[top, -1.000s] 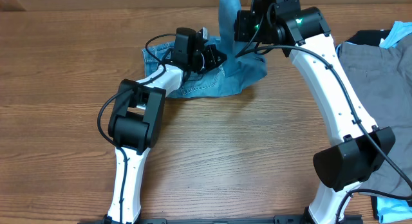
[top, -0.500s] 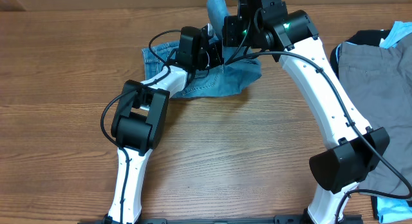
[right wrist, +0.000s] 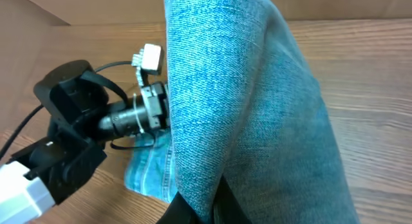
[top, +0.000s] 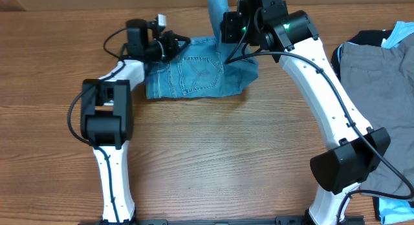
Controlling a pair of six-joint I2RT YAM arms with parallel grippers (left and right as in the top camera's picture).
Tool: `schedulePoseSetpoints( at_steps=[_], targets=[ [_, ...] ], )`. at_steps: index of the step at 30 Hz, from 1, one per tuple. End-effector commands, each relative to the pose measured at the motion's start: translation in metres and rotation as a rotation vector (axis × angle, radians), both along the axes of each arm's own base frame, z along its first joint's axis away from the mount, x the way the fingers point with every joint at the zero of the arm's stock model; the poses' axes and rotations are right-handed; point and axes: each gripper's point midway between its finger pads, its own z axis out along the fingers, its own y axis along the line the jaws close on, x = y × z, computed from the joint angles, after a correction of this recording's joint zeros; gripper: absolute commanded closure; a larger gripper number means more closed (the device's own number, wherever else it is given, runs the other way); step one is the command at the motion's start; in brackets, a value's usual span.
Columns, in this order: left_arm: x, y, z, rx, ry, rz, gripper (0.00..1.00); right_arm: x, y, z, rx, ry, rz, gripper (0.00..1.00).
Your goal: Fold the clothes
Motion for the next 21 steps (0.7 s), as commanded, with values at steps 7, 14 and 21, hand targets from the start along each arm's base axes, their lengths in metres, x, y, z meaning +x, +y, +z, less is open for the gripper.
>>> schedulePoseSetpoints(
  at_steps=[7,14,21],
  targets=[
    [-0.01,0.033,0.11,0.012,-0.211,-0.055,0.96,0.009,0.064,-0.045,0.01,0.016,0.102,0.96],
    [-0.024,0.077,0.119,0.293,-0.176,0.073,0.96,0.0,0.106,-0.066,0.01,0.011,0.17,0.96],
    [-0.033,0.137,0.1,0.403,-0.047,0.201,0.96,-0.012,0.147,-0.1,0.003,0.024,0.237,0.96]
  ],
)
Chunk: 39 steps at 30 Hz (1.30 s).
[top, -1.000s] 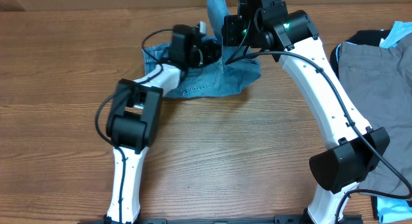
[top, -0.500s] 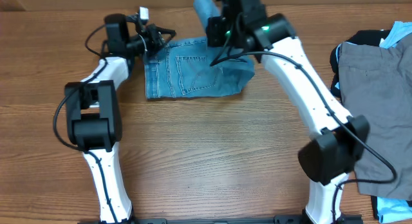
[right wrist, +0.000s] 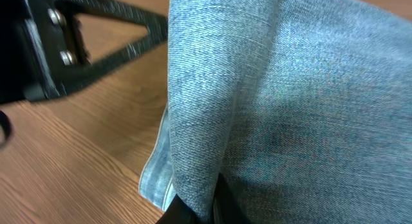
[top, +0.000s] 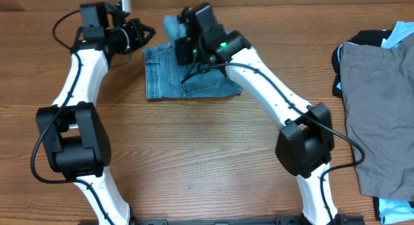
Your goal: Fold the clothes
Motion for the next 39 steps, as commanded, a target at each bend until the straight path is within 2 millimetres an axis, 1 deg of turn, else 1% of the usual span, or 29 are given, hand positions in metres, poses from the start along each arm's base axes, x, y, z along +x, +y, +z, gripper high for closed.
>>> schedulePoseSetpoints(
  at_steps=[1,4,6,9,16,21,22,24,29,30,32,34,36,39],
  targets=[
    [-0.001,0.043,0.008,0.095,-0.028,0.068,0.96,-0.005,0.028,0.0,0.032,-0.024,0.049,0.96],
    [-0.006,0.06,0.003,0.113,-0.011,0.082,0.96,-0.007,0.04,-0.008,0.036,-0.029,0.065,0.96],
    [-0.011,0.068,-0.003,0.134,0.017,0.091,0.96,-0.008,0.047,-0.019,0.036,-0.026,0.074,0.96],
    [-0.014,0.074,-0.01,0.174,0.039,0.102,0.96,-0.004,0.052,-0.022,0.047,-0.039,0.075,0.96],
    [-0.021,0.073,-0.016,0.178,0.071,0.093,0.96,0.001,0.056,-0.021,0.066,-0.063,0.075,0.96],
    [-0.022,0.074,-0.018,0.179,0.083,0.096,0.96,-0.002,0.06,-0.021,0.069,-0.061,0.082,0.96],
    [-0.022,0.075,-0.018,0.179,0.083,0.096,0.96,-0.003,0.061,-0.022,0.069,-0.06,0.084,0.95],
    [-0.023,0.074,-0.018,0.178,0.086,0.096,0.96,-0.004,0.063,-0.024,0.067,-0.057,0.087,0.86],
    [-0.023,0.074,-0.018,0.178,0.086,0.096,0.96,-0.007,0.069,-0.041,0.055,-0.04,0.097,0.87],
    [-0.023,0.075,-0.018,0.18,0.084,0.094,0.96,-0.006,0.07,-0.04,0.059,-0.044,0.098,0.92],
    [-0.023,0.075,-0.018,0.186,0.083,0.094,0.96,-0.005,0.073,-0.037,0.074,-0.053,0.094,0.96],
    [-0.023,0.075,-0.018,0.187,0.083,0.094,0.96,-0.004,0.075,-0.034,0.092,-0.051,0.088,0.96],
    [-0.023,0.075,-0.018,0.191,0.079,0.089,0.96,-0.005,0.075,-0.034,0.094,-0.051,0.089,0.92],
    [-0.023,0.076,-0.018,0.193,0.079,0.091,0.96,-0.008,0.083,-0.029,0.132,-0.048,0.123,0.93]
  ],
)
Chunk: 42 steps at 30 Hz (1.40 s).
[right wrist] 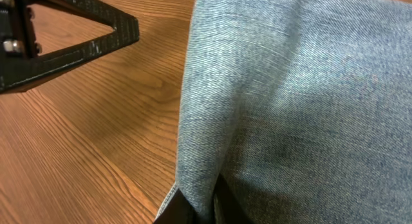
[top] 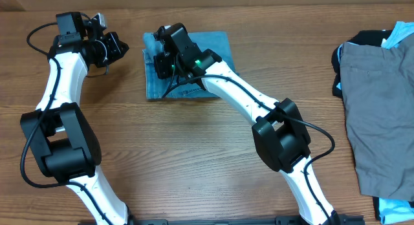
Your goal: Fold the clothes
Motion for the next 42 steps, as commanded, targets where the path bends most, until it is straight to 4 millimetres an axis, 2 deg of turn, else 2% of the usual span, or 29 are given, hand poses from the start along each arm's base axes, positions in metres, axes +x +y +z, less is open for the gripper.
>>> schedulePoseSetpoints(
  at_steps=[1,6,8,9,13,16,19,21,23,27,29,31,34,37,40,42],
  targets=[
    [0.001,0.002,0.018,0.036,-0.048,-0.013,0.96,-0.007,0.022,0.022,0.091,-0.017,0.071,0.95],
    [0.001,0.003,0.018,0.037,-0.049,-0.014,0.96,-0.008,0.025,0.024,0.104,-0.014,0.085,0.96],
    [0.001,0.003,0.018,0.038,-0.049,-0.014,0.96,-0.008,0.025,0.024,0.103,-0.014,0.084,0.74],
    [0.001,0.003,0.018,0.038,-0.049,-0.014,0.96,-0.008,0.025,0.024,0.105,-0.017,0.085,0.67],
    [0.002,0.003,0.019,0.039,-0.054,-0.014,0.96,-0.008,0.028,0.028,0.119,-0.027,0.103,0.57],
    [0.004,0.003,0.045,0.048,-0.086,-0.021,0.96,-0.008,0.027,0.043,0.132,-0.072,0.149,0.54],
    [0.006,-0.007,0.088,0.044,-0.151,-0.048,0.96,0.013,-0.003,0.074,0.115,-0.118,0.06,0.54],
    [0.005,-0.031,0.114,0.015,-0.216,-0.129,0.96,0.025,-0.035,0.089,0.097,-0.112,-0.001,0.55],
    [0.004,-0.06,0.124,-0.016,-0.24,-0.199,0.96,0.035,-0.084,0.089,0.048,-0.043,-0.078,0.62],
    [0.003,-0.103,0.102,-0.009,-0.213,-0.301,0.96,0.032,-0.14,0.067,0.034,0.138,-0.11,0.78],
    [0.004,-0.122,0.083,-0.013,-0.177,-0.332,0.96,0.029,-0.162,0.055,0.019,0.213,-0.136,0.81],
    [0.004,-0.136,0.052,-0.032,-0.113,-0.359,0.96,0.023,-0.177,0.043,0.005,0.267,-0.112,0.85],
    [-0.003,-0.143,0.014,-0.081,-0.007,-0.381,0.96,0.012,-0.179,0.035,0.025,0.31,-0.02,0.88],
    [-0.011,-0.135,-0.012,-0.099,0.086,-0.364,0.96,0.003,-0.176,0.033,0.053,0.311,0.069,0.91],
    [-0.013,-0.124,-0.016,-0.079,0.088,-0.373,0.96,-0.012,-0.16,0.044,0.181,0.3,0.231,0.92],
    [-0.015,-0.118,-0.019,-0.07,0.102,-0.363,0.96,-0.014,-0.158,0.039,0.213,0.311,0.248,0.93]
  ],
)
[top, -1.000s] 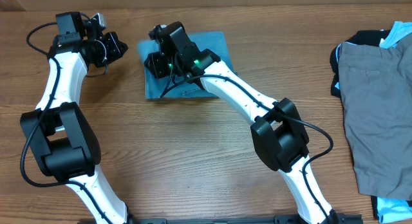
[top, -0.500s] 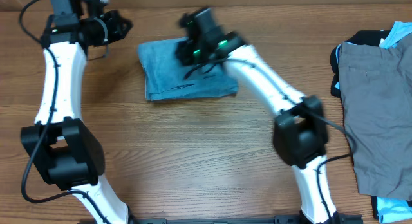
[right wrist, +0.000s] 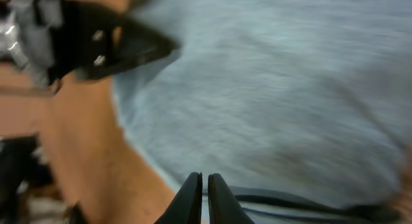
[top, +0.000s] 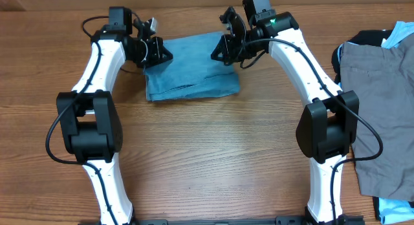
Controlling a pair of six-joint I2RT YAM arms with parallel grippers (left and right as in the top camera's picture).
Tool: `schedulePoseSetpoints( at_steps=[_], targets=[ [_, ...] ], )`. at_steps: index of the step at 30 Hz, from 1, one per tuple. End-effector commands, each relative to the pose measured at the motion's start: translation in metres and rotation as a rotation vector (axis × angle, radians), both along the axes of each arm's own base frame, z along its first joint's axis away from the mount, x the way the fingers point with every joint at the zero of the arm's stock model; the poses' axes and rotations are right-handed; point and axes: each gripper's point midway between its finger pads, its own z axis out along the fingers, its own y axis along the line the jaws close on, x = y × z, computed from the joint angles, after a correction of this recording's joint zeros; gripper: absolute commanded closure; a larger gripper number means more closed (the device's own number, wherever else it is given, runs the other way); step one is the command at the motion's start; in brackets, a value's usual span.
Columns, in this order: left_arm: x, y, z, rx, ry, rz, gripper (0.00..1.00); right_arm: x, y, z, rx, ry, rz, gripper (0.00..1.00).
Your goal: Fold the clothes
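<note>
The blue denim garment [top: 192, 74] lies folded flat at the far middle of the table, its plain side up; the right wrist view shows its cloth [right wrist: 277, 89] blurred. My right gripper [top: 224, 54] hovers at the garment's upper right edge. Seen from the wrist, the right gripper [right wrist: 205, 185] is shut, its jaws almost touching with nothing between them. My left gripper [top: 159, 53] is at the garment's upper left corner, and its fingers [right wrist: 122, 44] show only as a dark blurred wedge, so its state is unclear.
A pile of clothes lies at the right edge: grey shorts [top: 377, 89] on a black garment [top: 362, 39], with a light blue piece [top: 400, 35] at the far end and another light blue piece [top: 393, 210] near the front. The wooden tabletop [top: 207, 154] stretches in front.
My right gripper was shut on the denim fold over the garment's left part; now it has let go and sits at the right upper edge. My left gripper moved from far left to the garment's left corner.
First my right gripper held a denim leg raised at the garment's right side, with the left gripper at its left edge. Then the leg was over the middle and the left gripper was off to the left. Then the fold lay at the left edge; now it lies released.
</note>
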Motion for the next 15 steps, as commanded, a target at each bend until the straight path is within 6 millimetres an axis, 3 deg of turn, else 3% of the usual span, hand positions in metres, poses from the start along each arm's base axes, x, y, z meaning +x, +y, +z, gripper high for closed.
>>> schedulePoseSetpoints(
  at_steps=[1,6,15],
  targets=[
    [0.0,0.014,0.007,0.032,-0.032,-0.015,0.96,-0.01,0.011,0.0,0.143,0.0,0.111,0.93],
    [-0.006,0.039,-0.009,0.158,0.009,0.017,0.96,-0.017,0.034,-0.023,0.285,0.029,0.189,0.94],
    [-0.012,0.063,-0.032,0.324,0.034,0.029,0.96,-0.037,0.05,-0.074,0.248,0.044,0.221,0.94]
  ],
)
